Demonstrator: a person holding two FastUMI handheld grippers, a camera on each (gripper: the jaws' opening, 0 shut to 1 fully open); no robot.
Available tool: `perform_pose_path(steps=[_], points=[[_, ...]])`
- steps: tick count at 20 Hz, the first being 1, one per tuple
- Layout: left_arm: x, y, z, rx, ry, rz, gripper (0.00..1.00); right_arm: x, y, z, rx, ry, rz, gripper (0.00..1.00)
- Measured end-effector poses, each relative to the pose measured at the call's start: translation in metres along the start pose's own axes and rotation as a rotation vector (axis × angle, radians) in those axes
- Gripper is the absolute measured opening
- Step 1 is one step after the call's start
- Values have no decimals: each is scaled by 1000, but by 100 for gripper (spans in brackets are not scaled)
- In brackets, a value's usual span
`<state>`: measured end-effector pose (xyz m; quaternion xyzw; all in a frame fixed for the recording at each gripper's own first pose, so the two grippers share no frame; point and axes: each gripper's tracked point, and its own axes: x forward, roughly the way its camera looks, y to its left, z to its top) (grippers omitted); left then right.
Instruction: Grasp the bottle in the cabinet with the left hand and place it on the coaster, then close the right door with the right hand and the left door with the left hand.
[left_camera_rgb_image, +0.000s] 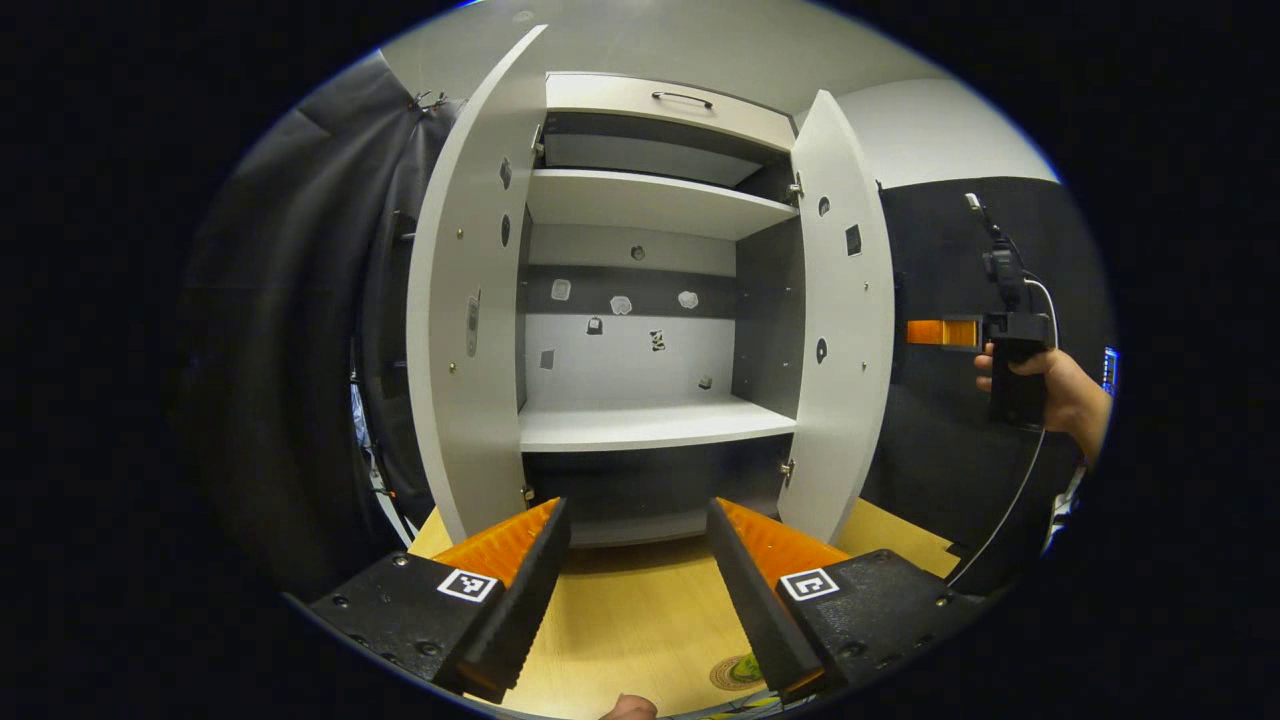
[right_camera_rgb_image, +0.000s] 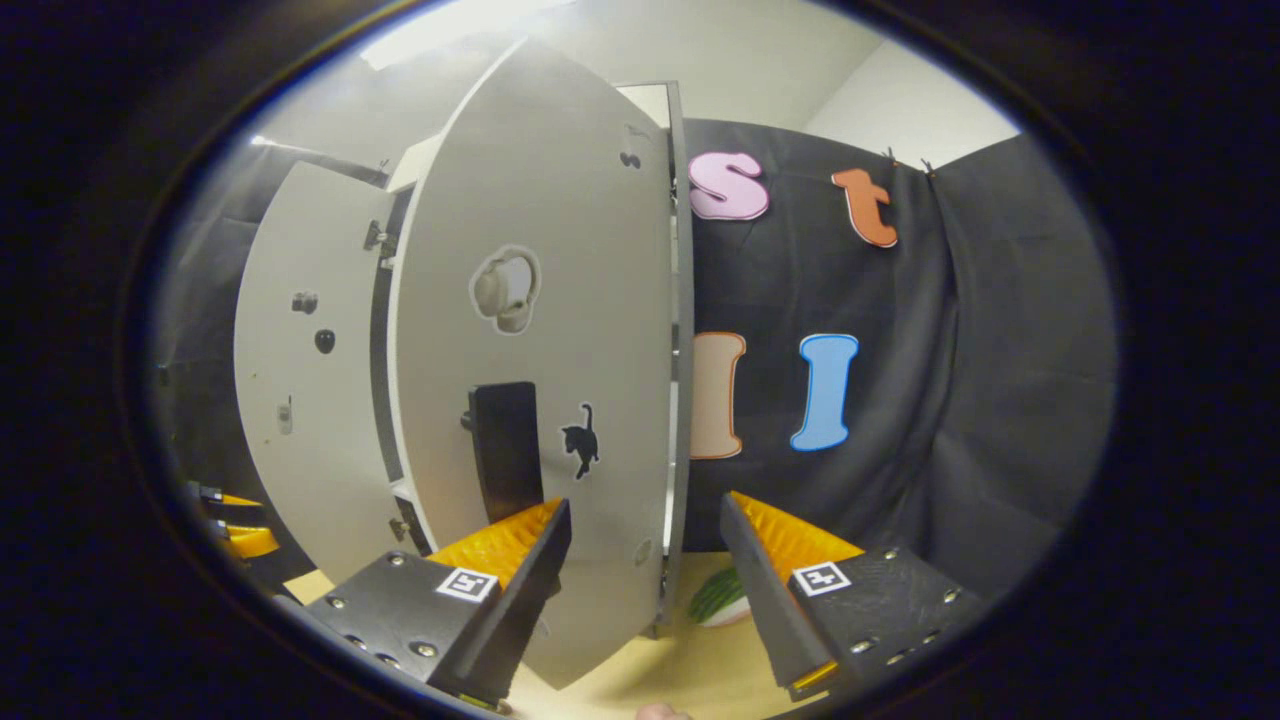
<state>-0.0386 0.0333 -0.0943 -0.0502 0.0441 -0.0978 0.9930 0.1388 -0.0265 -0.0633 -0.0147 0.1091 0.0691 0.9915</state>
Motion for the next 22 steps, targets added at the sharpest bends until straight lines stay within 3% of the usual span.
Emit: perform_pose_path(steps=[5,7,12,15,16,17,22], points=[[-7,13,2,17,-2,-1,88,8,19,6,49,-20,7,89],[-9,19,2,38,0,-1,87,13,29,7,72,-22,12,95],[-12,37,6,65,-6,6,88,24,55,7,82,-30,43,92],[-18,53,12,74,-12,28,88,31,67,7,85,-20,52,99],[-20,57,14,72,-18,35,88,31,69,6,85,-15,57,93],[-24,63,15,69,-23,42,88,31,70,5,80,-12,58,99],[-32,103,19,55,-17,105,88,28,69,4,45,-5,58,93]])
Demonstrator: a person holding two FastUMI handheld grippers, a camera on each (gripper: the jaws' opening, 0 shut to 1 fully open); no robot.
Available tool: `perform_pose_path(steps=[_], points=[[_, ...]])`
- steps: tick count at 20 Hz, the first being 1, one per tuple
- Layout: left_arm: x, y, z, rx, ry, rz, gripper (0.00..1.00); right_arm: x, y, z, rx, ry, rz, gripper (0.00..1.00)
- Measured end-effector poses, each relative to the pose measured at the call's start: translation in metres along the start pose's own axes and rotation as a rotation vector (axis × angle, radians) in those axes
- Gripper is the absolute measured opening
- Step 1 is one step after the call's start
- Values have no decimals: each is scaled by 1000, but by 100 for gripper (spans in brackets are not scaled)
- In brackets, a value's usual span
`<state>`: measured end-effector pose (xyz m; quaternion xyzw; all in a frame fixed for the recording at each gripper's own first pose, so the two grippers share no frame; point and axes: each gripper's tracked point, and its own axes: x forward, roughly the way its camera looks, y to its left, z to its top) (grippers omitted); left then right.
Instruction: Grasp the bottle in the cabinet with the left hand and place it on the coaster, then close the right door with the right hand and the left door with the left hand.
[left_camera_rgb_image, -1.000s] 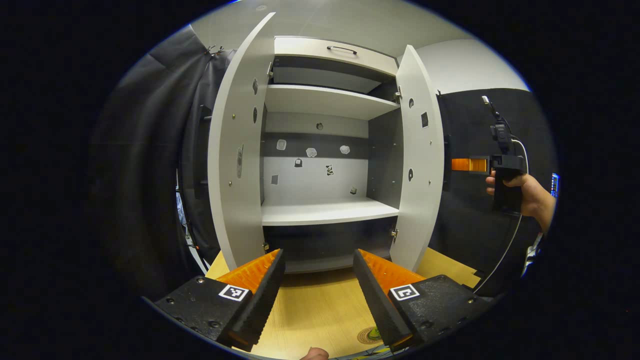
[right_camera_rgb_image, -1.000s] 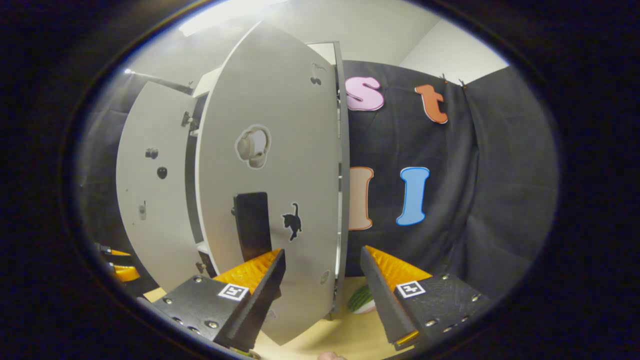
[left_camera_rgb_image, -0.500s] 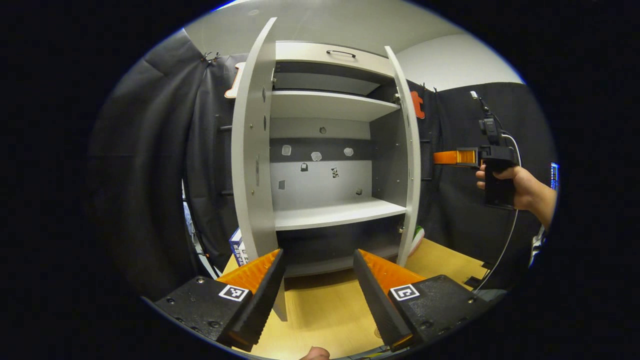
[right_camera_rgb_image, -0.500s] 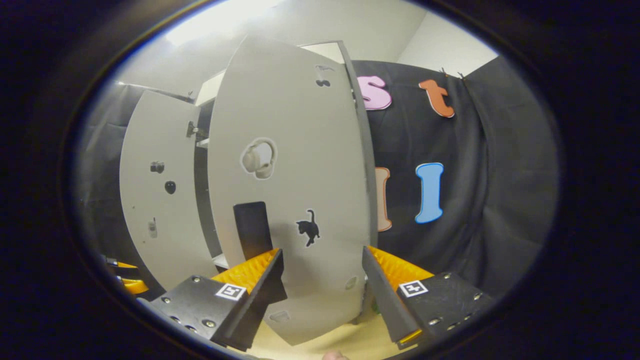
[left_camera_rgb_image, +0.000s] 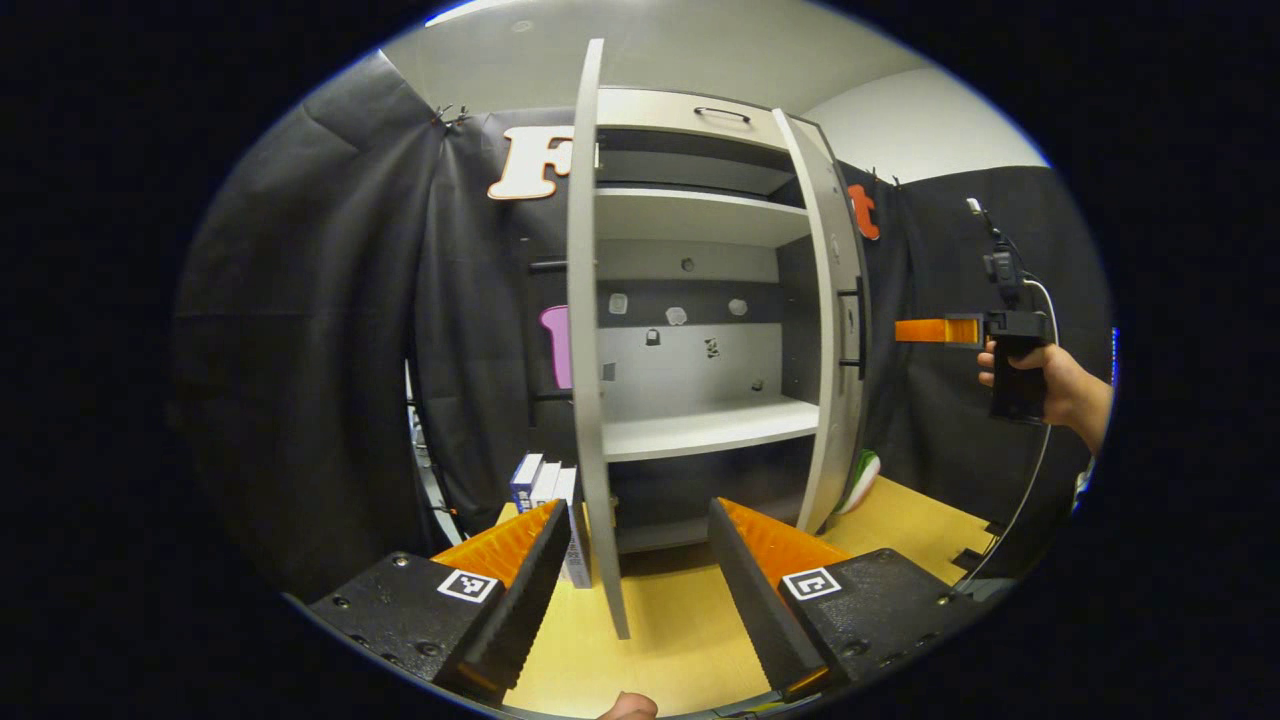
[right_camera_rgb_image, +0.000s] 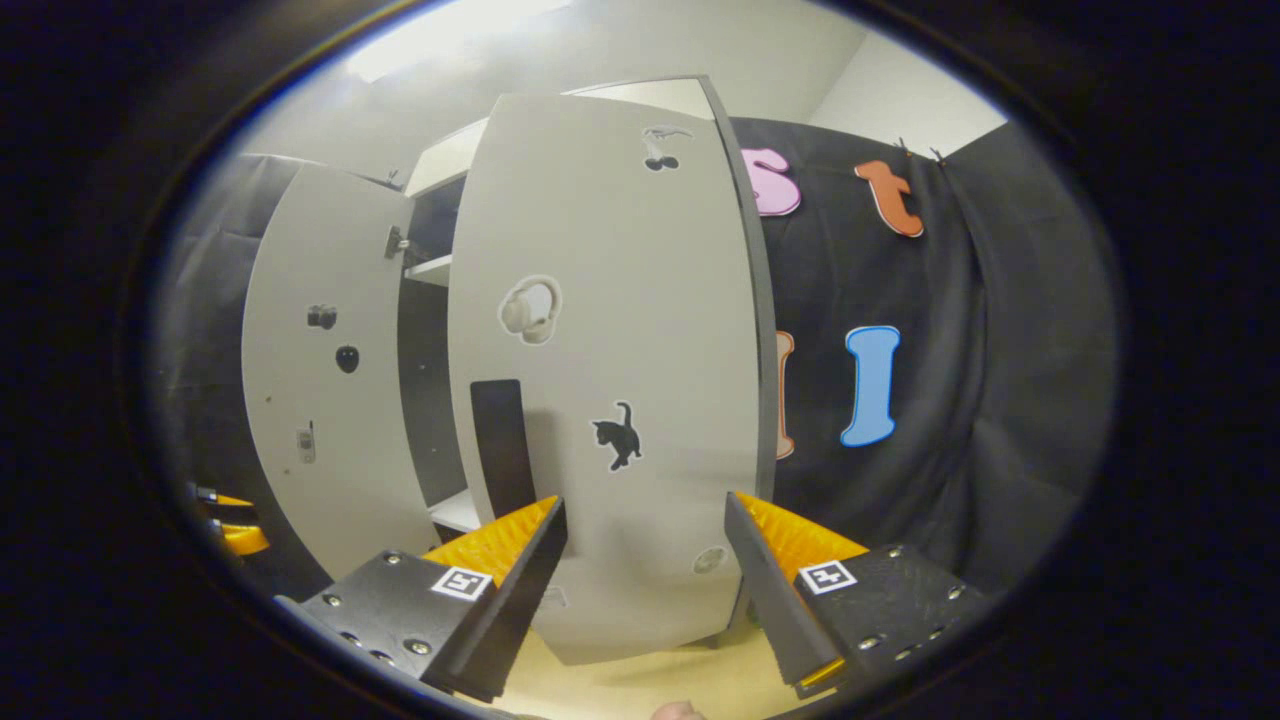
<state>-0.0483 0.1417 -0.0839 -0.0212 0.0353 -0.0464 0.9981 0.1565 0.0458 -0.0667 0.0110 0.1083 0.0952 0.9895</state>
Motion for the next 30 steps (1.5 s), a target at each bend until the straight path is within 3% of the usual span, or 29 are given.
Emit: perform_pose_path(steps=[3,10,12,18,23,30], points=[[6,30,10,-16,-9,53,88,-8,1,0,-16,-13,14,96],[24,78,25,-38,-22,119,88,-28,-17,-9,-51,-4,-27,93],[28,98,27,-47,-15,146,88,-30,-24,-13,-45,-1,-41,96],[46,161,46,-67,-11,239,87,-36,-33,-18,-35,1,-63,93],[63,191,80,-47,-43,265,86,-44,-38,-29,-30,12,-76,93],[84,177,112,-55,-43,192,87,-62,-42,-22,2,-6,-74,96]])
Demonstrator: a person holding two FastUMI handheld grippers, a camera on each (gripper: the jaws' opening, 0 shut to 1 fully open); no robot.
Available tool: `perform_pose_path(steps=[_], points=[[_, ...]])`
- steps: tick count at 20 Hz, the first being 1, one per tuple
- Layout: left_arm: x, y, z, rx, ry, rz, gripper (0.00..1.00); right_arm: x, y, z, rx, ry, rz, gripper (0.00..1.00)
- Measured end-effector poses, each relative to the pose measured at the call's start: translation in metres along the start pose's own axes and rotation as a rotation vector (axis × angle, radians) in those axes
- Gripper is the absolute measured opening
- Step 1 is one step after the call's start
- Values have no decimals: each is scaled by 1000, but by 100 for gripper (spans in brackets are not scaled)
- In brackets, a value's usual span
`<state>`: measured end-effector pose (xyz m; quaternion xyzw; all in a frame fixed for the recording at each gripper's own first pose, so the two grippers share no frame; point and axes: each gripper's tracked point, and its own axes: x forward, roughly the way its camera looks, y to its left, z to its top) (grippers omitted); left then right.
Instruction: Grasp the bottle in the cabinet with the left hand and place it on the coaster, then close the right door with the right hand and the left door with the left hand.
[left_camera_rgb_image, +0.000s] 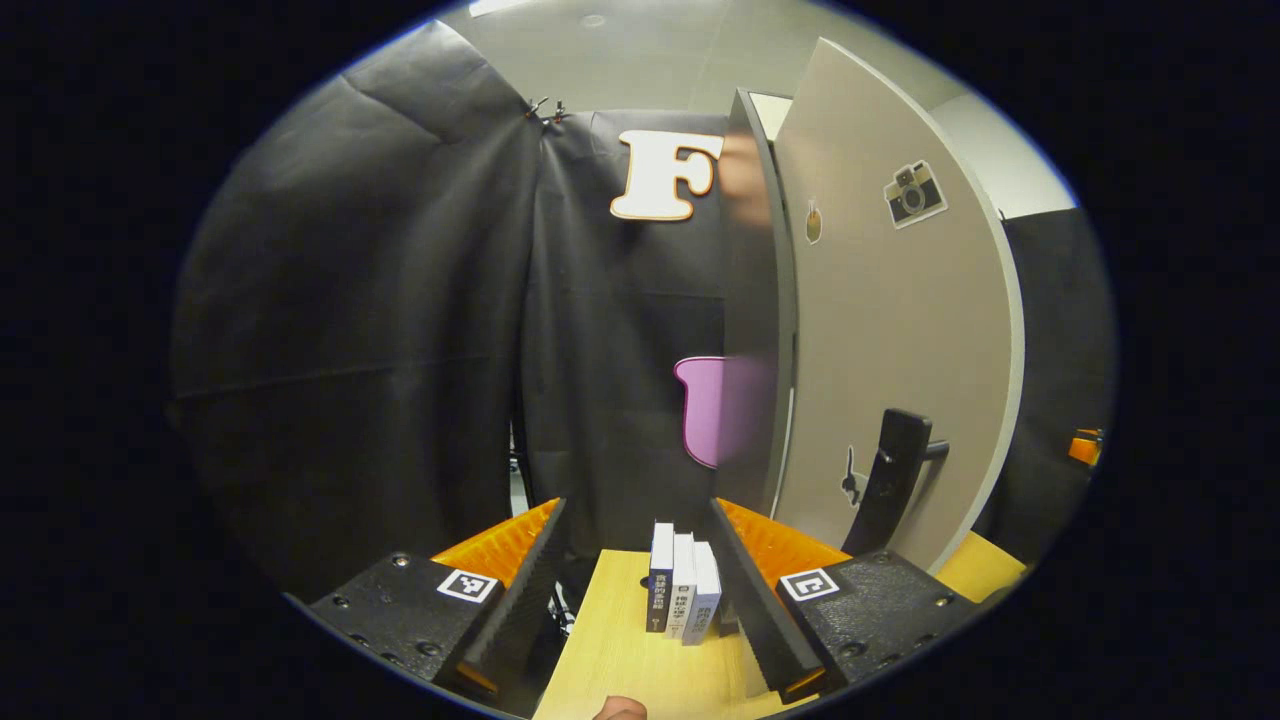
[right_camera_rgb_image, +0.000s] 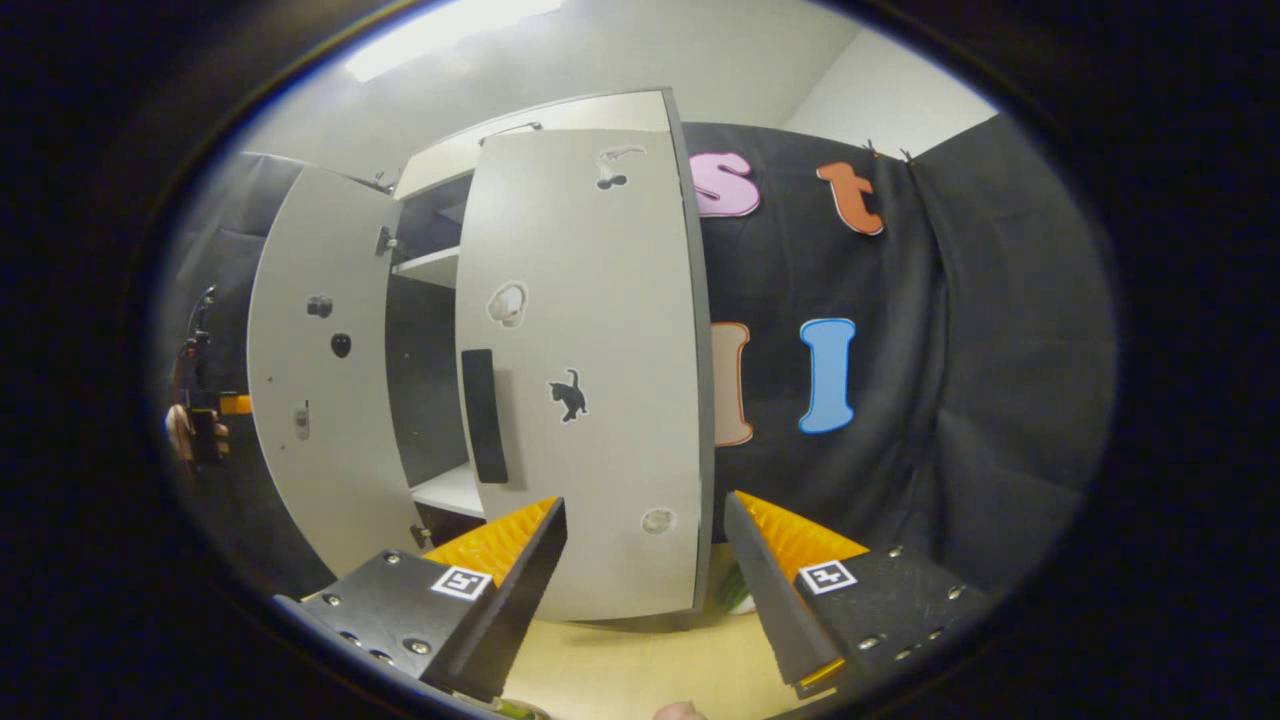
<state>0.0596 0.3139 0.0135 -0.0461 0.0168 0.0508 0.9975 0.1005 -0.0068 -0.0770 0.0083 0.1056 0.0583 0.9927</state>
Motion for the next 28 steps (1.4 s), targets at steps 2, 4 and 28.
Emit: perform_pose_path(steps=[2,4,28], points=[[1,-17,7,-8,-13,-31,87,-11,-6,1,-8,-5,-10,96],[1,-35,8,-6,-4,-67,88,-22,-13,3,2,-8,-15,96],[4,-141,10,15,-13,-77,84,-50,-21,2,-45,-19,33,96]])
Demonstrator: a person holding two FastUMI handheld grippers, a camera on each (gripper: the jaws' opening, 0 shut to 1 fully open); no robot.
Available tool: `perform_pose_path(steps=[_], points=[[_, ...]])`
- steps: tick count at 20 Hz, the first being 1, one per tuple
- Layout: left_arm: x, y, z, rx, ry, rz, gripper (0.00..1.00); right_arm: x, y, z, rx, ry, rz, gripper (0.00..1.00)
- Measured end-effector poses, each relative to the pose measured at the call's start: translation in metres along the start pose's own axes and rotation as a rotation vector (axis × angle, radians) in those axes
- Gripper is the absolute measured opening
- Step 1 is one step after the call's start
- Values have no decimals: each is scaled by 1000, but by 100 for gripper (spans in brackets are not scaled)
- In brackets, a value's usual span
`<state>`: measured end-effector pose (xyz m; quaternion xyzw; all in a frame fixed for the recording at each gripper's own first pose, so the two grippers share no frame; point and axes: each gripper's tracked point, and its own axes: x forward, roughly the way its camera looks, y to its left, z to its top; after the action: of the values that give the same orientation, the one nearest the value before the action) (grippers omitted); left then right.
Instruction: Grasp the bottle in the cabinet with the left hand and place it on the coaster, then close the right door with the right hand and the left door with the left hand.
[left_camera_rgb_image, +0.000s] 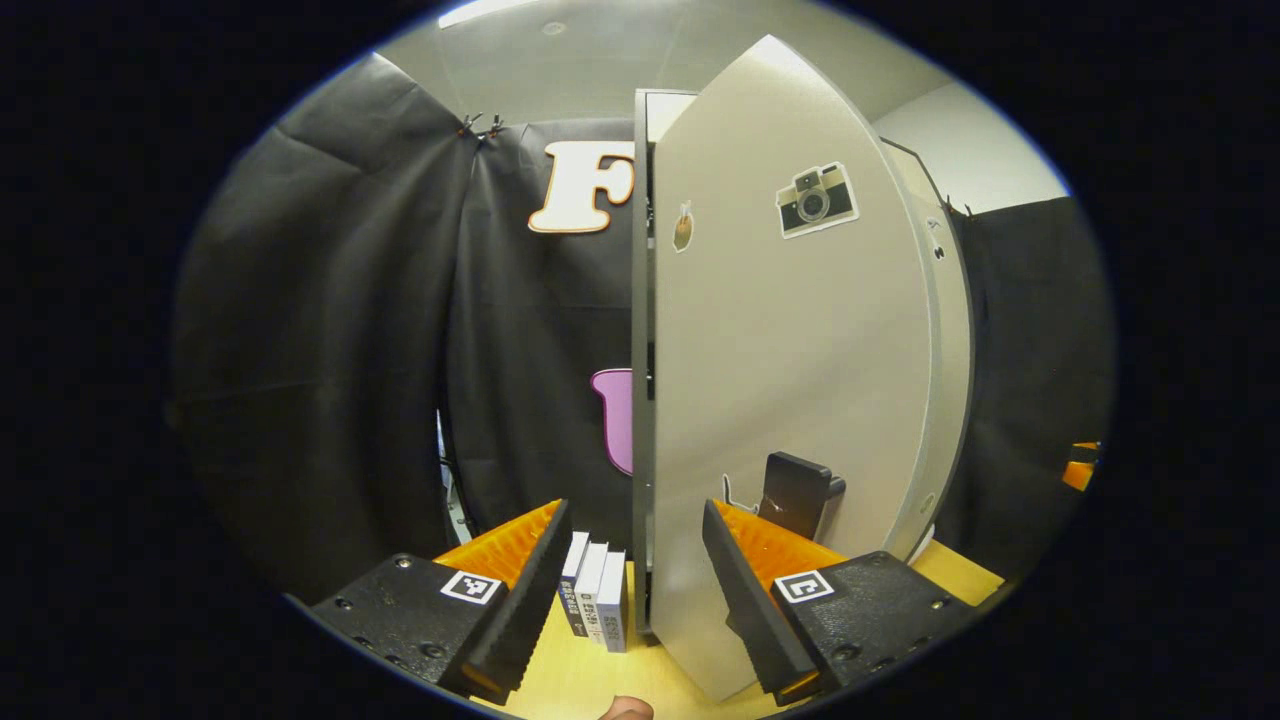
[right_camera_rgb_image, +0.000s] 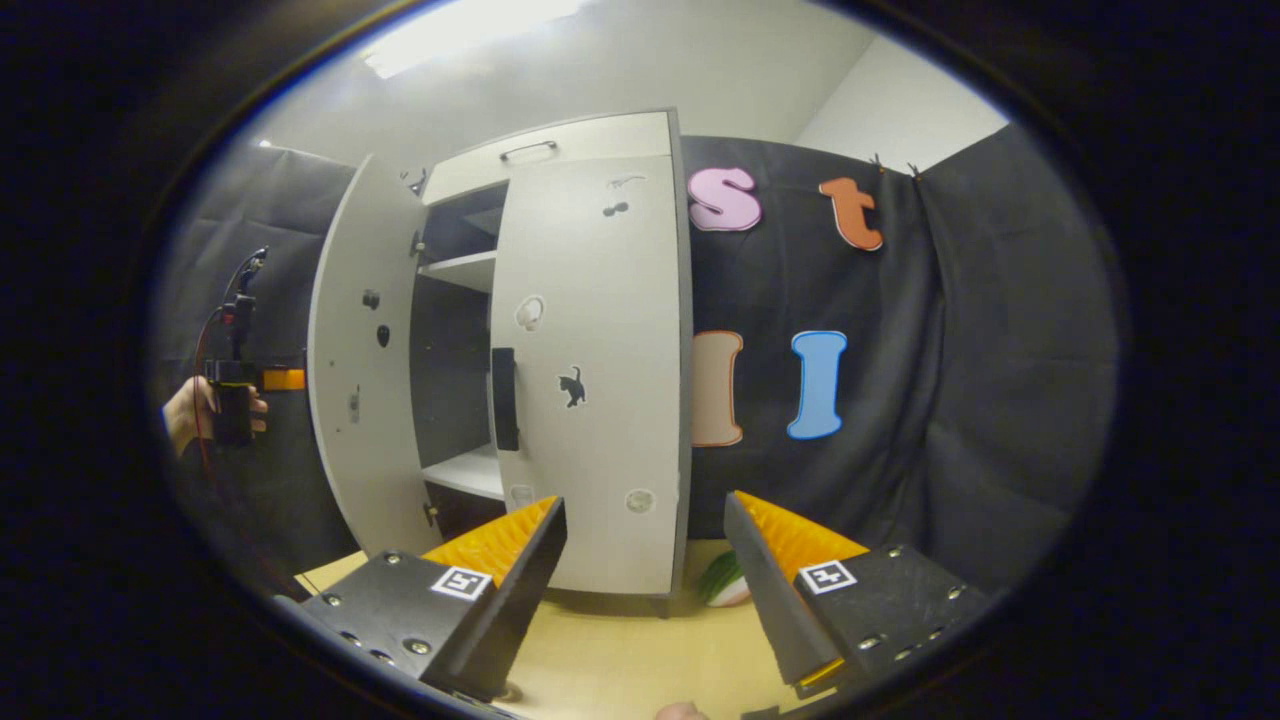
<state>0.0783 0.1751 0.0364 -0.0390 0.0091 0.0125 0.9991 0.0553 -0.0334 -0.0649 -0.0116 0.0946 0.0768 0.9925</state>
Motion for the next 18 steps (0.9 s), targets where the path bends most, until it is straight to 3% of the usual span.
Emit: perform_pose_path(steps=[6,9,11,18], points=[[20,-32,-5,44,23,-24,84,0,-10,4,47,-2,-23,93],[33,-56,-6,41,29,-69,84,-2,-17,7,44,-7,-38,96],[41,-74,-5,49,29,-98,85,-5,-22,8,39,-10,-54,93],[49,-98,-12,51,31,-106,87,-16,-31,11,31,-14,-78,96]])
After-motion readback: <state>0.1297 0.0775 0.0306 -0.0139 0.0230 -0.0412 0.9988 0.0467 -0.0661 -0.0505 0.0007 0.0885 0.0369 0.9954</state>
